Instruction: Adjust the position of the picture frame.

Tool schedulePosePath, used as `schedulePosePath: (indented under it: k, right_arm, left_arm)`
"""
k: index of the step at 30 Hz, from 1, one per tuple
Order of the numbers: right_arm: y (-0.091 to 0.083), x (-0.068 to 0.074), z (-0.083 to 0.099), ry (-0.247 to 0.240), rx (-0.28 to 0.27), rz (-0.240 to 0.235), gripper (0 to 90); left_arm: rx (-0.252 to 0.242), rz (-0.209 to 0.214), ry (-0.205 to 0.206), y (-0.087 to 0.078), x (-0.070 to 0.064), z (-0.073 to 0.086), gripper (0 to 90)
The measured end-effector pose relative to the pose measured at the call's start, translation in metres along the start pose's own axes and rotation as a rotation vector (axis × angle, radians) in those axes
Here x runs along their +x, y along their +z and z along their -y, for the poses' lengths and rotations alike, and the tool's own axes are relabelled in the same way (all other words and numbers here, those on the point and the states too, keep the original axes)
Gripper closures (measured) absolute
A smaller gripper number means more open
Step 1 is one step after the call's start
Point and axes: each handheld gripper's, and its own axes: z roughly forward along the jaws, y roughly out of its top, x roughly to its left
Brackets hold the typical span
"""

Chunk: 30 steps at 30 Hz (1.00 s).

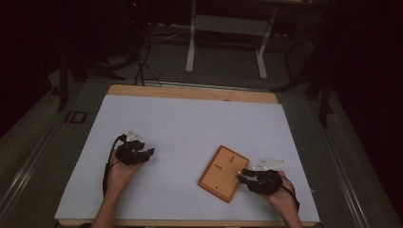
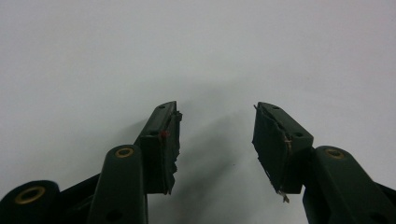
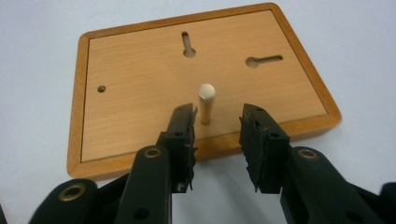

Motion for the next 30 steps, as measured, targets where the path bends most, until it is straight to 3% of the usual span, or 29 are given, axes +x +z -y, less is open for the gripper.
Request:
schedulePosePath:
  k: [4, 10, 17, 23, 30]
  right_arm:
    - [0.005, 0.003, -0.003, -0.007, 0.002, -0.007, 64.0]
    - [0.015, 0.004, -0.004, 0.007, -0.015, 0.016, 75.7]
    - [0.022, 0.009, -0.001, 0.017, -0.048, 0.045, 83.1]
    - [0.022, 0.012, -0.001, 0.022, -0.053, 0.061, 84.1]
    - [0.019, 0.005, -0.005, 0.06, -0.072, 0.052, 84.4]
  left_arm:
    - [0.005, -0.002, 0.002, 0.001, 0.0, 0.0, 50.0]
    - [0.018, -0.005, 0.012, 0.002, -0.001, 0.001, 49.9]
    - [0.028, -0.008, 0.021, 0.004, -0.002, 0.001, 49.9]
    - [0.031, -0.008, 0.019, 0.004, -0.002, 0.001, 49.9]
    - [0.04, -0.007, 0.015, 0.005, -0.002, 0.001, 49.9]
